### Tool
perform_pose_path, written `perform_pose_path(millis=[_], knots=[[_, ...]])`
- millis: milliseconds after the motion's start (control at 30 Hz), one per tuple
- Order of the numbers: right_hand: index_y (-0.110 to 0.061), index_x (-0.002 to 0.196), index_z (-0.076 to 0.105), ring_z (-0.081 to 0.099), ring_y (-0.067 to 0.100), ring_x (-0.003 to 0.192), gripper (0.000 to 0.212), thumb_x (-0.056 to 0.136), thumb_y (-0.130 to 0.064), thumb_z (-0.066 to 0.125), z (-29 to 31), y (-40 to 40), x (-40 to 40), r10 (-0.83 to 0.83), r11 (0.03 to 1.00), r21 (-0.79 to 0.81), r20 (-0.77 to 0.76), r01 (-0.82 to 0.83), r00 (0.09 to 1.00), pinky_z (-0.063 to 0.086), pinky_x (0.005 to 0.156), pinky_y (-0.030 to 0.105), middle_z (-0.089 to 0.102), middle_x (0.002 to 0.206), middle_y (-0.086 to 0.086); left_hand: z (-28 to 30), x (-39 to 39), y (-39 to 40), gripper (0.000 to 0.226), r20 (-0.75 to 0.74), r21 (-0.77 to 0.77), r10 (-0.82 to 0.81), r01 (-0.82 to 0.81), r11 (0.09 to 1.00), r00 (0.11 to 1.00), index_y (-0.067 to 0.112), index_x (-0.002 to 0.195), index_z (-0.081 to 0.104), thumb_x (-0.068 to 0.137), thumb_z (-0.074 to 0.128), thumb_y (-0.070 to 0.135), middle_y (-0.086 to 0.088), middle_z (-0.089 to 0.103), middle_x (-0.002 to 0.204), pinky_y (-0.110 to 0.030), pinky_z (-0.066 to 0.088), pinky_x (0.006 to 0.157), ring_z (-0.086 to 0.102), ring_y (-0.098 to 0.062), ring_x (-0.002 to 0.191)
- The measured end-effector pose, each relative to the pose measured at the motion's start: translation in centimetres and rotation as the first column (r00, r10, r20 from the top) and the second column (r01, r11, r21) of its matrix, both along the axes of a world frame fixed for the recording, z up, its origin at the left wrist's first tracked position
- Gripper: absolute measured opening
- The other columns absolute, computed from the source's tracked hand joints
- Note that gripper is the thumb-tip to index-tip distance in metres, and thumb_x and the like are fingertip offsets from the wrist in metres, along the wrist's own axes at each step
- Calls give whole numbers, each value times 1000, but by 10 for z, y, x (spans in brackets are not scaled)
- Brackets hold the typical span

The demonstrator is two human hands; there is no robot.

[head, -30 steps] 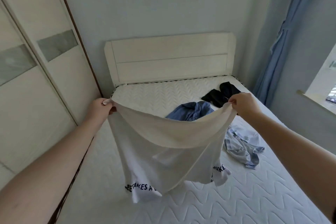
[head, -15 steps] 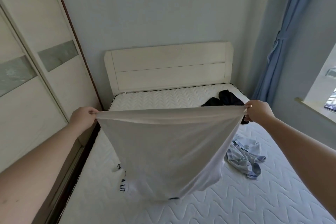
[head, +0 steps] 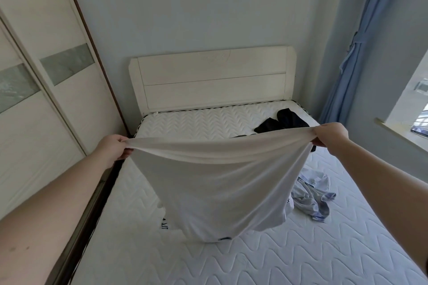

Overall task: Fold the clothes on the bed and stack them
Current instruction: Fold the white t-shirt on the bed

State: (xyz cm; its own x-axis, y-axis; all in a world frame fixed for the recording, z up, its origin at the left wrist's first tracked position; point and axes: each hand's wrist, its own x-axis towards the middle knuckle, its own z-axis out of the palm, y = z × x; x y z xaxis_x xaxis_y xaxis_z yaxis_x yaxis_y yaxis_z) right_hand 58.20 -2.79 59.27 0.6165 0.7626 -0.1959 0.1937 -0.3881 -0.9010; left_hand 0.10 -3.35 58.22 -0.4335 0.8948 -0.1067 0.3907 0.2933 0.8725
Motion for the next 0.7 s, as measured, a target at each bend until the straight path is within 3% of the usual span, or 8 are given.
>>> perform_pose_path(millis=[67,167,333,400,433,500,567,700], knots=[[-13,89,68,69,30,62,19,85,-5,52,-4,2,2,0,1000,-2,-17,0,1000,58,52,31,65,74,11,0,0,4,28,20,3,-19,19,1000,1000,-8,116,59,98,38,-6,-14,60,76,-11,47,41,58,-17,57],[-11,93,68,65,22,58,21,87,-5,50,-10,8,-2,45,999,-15,-33,-46,998,54,47,24,65,73,9,-2,5,15,30,46,21,-2,1,1000,999,-8,117,60,97,38,-7,-13,60,75,-9,47,43,60,-3,43],[-9,95,72,69,31,90,15,88,-9,59,-24,23,-14,138,990,21,-76,-137,987,58,81,35,69,98,18,-8,27,31,31,46,63,15,-18,998,999,-13,115,60,95,36,-11,-11,61,70,-11,47,46,59,0,38],[-6,104,70,66,28,93,18,90,-16,65,-23,32,-20,150,989,22,-151,-148,977,55,77,31,66,101,17,-8,37,41,31,68,94,1,-8,996,998,-11,113,61,94,36,-10,-16,69,74,-19,51,61,63,-4,45],[-5,110,68,63,25,92,23,91,-18,65,-22,38,-23,153,988,23,-198,-152,968,53,76,29,64,100,15,-7,42,46,30,75,109,-9,1,994,997,-9,113,63,95,39,-8,-20,71,87,-22,52,67,66,-9,53],[-4,119,63,58,22,91,30,94,-20,61,-19,48,-28,180,984,55,-280,-171,943,52,91,33,59,101,11,0,51,55,28,52,136,-41,34,990,998,-4,114,66,95,44,-3,-22,68,110,-24,53,73,66,-17,72],[-7,126,61,57,21,97,33,96,-21,57,-15,56,-29,238,971,100,-296,-218,925,47,102,37,58,107,9,9,56,64,29,62,156,-67,57,986,996,-1,119,65,95,48,2,-19,66,112,-25,50,77,63,-16,78],[-14,128,59,55,18,116,32,98,-22,53,7,69,-30,291,949,206,-292,-237,911,47,89,33,58,125,5,34,50,81,30,87,199,-95,76,977,992,0,125,61,98,50,10,-20,65,116,-25,49,76,61,-17,82]])
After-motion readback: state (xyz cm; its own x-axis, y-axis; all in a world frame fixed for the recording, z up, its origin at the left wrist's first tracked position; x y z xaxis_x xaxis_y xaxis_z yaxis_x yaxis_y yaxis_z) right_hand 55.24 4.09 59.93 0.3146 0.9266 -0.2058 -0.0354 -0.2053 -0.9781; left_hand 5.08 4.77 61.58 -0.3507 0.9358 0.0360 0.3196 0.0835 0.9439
